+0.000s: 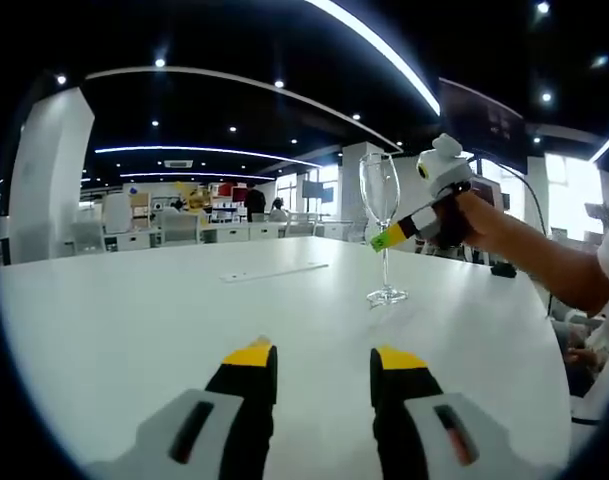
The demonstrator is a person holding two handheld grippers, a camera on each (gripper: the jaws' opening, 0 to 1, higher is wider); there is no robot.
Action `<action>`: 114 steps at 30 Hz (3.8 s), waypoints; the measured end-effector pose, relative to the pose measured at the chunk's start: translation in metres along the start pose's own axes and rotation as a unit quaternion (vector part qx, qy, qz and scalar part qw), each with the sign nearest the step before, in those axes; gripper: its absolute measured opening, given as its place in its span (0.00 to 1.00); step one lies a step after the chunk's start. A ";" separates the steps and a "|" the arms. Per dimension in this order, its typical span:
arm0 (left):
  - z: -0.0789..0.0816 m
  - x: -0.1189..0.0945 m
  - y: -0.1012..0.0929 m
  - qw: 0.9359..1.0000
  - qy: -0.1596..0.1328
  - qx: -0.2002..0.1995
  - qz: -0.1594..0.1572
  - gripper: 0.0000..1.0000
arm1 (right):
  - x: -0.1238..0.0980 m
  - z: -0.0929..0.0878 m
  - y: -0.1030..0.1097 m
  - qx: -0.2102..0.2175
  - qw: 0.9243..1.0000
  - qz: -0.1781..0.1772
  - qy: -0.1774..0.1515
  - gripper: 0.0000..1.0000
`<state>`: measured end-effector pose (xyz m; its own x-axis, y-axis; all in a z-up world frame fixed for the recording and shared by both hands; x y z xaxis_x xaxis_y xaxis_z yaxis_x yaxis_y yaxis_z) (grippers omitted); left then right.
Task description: Stand the stemmed glass upright on the table place it in front of you
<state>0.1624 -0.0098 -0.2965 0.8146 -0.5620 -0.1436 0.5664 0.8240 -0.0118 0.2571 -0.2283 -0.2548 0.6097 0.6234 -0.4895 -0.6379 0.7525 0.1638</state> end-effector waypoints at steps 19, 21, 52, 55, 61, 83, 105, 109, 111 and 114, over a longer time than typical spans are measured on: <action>0.001 -0.001 -0.001 1.000 -0.002 0.000 0.001 0.37 | -0.004 -0.005 0.005 -0.017 0.997 -0.018 -0.070 0.12; 0.001 -0.001 -0.001 1.000 -0.003 0.000 0.001 0.37 | -0.004 -0.006 0.006 -0.020 0.997 -0.020 -0.075 0.12; 0.002 -0.003 -0.004 1.000 -0.003 0.001 -0.002 0.37 | 0.001 -0.018 0.012 -0.046 0.992 -0.032 -0.112 0.12; 0.002 -0.003 -0.004 1.000 -0.004 0.001 -0.003 0.37 | 0.001 -0.019 0.012 -0.045 0.992 -0.031 -0.113 0.12; 0.002 -0.003 -0.004 1.000 -0.006 0.003 -0.007 0.37 | 0.003 -0.020 0.013 -0.047 0.992 -0.030 -0.116 0.12; 0.001 -0.002 -0.004 1.000 -0.005 0.006 -0.012 0.37 | 0.004 -0.024 0.010 -0.051 0.990 -0.033 -0.125 0.12; 0.000 -0.003 -0.005 1.000 -0.002 0.006 -0.010 0.37 | -0.001 -0.022 0.010 -0.059 0.985 -0.040 -0.154 0.18; 0.000 -0.003 -0.006 1.000 -0.003 0.006 -0.011 0.37 | -0.001 -0.029 0.011 -0.054 0.986 -0.037 -0.152 0.21; 0.000 -0.003 -0.006 1.000 -0.003 0.006 -0.011 0.37 | -0.002 -0.031 0.011 -0.054 0.985 -0.039 -0.156 0.22; 0.000 -0.003 -0.006 1.000 -0.004 0.005 -0.010 0.37 | -0.002 -0.033 0.012 -0.055 0.985 -0.039 -0.158 0.24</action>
<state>0.1567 -0.0135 -0.2956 0.8035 -0.5796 -0.1358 0.5846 0.8113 -0.0039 0.2330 -0.2277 -0.2801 0.7646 0.6120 -0.2023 -0.6191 0.7846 0.0340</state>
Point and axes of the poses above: the point that each gripper's makers call its tool centre point, and the gripper's own axes: x roughly forward along the fingers, y roughly to its left, z roughly out of its top, the point moved 3 cm from there along -x, roughly backward along the fingers, and after that the axes turned 10 degrees about z, right-handed, at the moved point
